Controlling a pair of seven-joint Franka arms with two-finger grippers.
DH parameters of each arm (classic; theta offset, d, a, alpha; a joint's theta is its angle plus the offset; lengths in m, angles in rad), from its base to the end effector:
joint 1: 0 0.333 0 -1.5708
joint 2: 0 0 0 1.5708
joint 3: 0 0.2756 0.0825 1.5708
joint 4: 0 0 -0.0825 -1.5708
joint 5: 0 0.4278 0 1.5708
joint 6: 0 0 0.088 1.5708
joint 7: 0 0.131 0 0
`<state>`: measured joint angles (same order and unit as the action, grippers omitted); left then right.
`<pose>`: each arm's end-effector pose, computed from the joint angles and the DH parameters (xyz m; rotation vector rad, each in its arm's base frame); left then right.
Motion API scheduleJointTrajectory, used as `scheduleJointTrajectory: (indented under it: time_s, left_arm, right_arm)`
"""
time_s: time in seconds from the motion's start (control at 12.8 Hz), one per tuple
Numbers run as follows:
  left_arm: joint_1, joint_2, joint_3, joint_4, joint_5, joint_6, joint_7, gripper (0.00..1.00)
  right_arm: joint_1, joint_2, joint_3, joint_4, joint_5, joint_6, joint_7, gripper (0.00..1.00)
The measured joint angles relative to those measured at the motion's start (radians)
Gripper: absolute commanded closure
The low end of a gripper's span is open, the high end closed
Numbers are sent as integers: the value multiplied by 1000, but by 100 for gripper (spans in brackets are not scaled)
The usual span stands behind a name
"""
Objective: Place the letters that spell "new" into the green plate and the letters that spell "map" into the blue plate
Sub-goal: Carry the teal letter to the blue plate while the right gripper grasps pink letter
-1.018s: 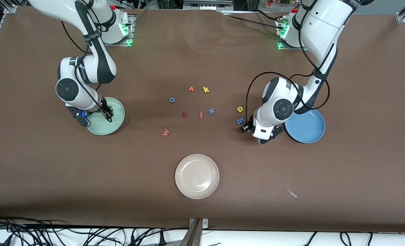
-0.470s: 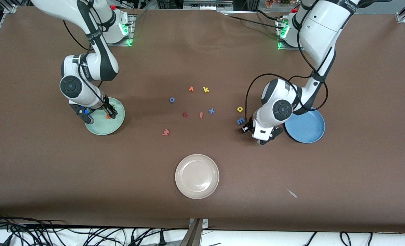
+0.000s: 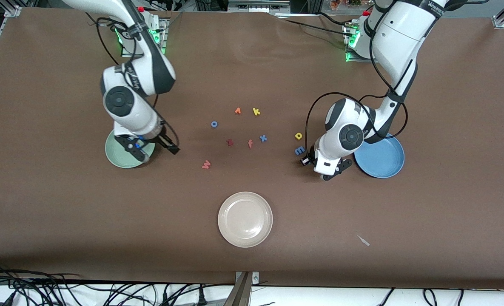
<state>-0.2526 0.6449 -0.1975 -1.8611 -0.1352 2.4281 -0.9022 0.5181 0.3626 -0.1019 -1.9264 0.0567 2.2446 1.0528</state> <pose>0.5663 -0.2827 0.0791 2.8826 0.8799 -0.2768 0.5786 0.2584 0.2084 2.9465 -1.0210 -0.0563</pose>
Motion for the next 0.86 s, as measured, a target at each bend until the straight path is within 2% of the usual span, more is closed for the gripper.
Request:
scheduleJointTrajectory:
  time_s: [0.24,0.39,0.55,0.71,0.86]
  left_arm:
    - [0,-4,0,2,0,0,2,83]
    - [0,-2,0,2,0,1,2,84]
    - [0,-3,1,3,0,-3,8,85]
    - [7,-19,3,13,0,-67,43,85]
    - [27,-69,9,31,0,-178,97,85]
  right_arm:
    - [18,165,26,164,0,17,1,2]
    - [26,261,27,213,0,98,1,2]
    - [35,319,28,228,0,154,1,2]
    - [53,344,29,229,0,172,1,10]
    - [67,352,30,230,0,173,2,27]
